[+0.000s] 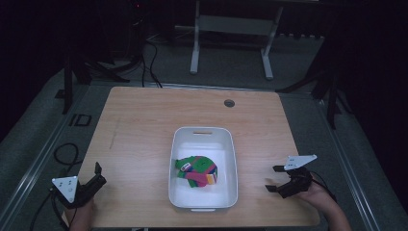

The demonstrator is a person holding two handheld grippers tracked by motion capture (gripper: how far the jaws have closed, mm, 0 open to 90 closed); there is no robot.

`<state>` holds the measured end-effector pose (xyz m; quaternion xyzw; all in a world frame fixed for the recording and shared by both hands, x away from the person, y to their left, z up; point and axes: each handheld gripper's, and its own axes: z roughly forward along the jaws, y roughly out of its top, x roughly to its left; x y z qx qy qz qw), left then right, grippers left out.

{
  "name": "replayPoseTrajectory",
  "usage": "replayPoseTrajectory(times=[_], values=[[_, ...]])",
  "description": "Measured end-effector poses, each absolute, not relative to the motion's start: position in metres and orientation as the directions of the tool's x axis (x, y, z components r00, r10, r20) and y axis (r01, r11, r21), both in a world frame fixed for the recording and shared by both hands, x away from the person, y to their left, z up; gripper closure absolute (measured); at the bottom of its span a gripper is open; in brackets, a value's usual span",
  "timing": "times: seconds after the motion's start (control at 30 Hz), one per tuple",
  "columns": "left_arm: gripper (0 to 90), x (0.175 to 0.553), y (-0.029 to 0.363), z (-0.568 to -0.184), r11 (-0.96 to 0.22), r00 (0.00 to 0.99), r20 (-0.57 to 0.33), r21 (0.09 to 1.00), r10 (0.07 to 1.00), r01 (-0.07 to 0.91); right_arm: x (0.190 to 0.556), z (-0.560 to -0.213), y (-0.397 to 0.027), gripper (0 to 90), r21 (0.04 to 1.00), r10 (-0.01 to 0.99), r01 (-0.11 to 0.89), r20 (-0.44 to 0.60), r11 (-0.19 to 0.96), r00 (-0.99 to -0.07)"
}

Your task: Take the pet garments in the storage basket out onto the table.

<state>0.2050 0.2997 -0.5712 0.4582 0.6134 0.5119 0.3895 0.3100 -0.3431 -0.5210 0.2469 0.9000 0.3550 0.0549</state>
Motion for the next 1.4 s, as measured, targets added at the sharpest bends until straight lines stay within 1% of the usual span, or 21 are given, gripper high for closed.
replayPoseTrajectory(times=[0.1,0.13,0.17,0.33,0.67,0.97,1.4], values=[[1.9,0.205,0.300,-0.571,0.055,-0.276,-0.007,0.985,0.961,0.164,0.312,-0.507,-0.328,12.8,0.673,0.440,0.366,0.067,0.643,-0.896],[1.9,0.205,0.300,-0.571,0.056,-0.276,-0.009,0.985,0.961,0.162,0.312,-0.507,-0.328,12.8,0.673,0.440,0.366,0.067,0.643,-0.896],[1.9,0.205,0.300,-0.571,0.055,-0.276,-0.009,0.985,0.961,0.162,0.313,-0.501,-0.320,12.8,0.678,0.419,0.344,0.058,0.650,-0.906],[1.9,0.205,0.300,-0.571,0.055,-0.274,-0.009,0.985,0.962,0.162,0.315,-0.485,-0.304,13.0,0.689,0.375,0.307,0.055,0.656,-0.925],[1.9,0.205,0.300,-0.571,0.055,-0.273,-0.009,0.985,0.962,0.162,0.318,-0.461,-0.273,13.0,0.695,0.309,0.265,0.066,0.668,-0.949],[1.9,0.205,0.300,-0.571,0.056,-0.272,-0.010,0.985,0.962,0.161,0.322,-0.450,-0.239,13.0,0.688,0.254,0.231,0.071,0.688,-0.965],[1.9,0.205,0.300,-0.571,0.058,-0.270,-0.012,0.985,0.963,0.162,0.329,-0.450,-0.190,13.2,0.656,0.197,0.196,0.073,0.729,-0.978]])
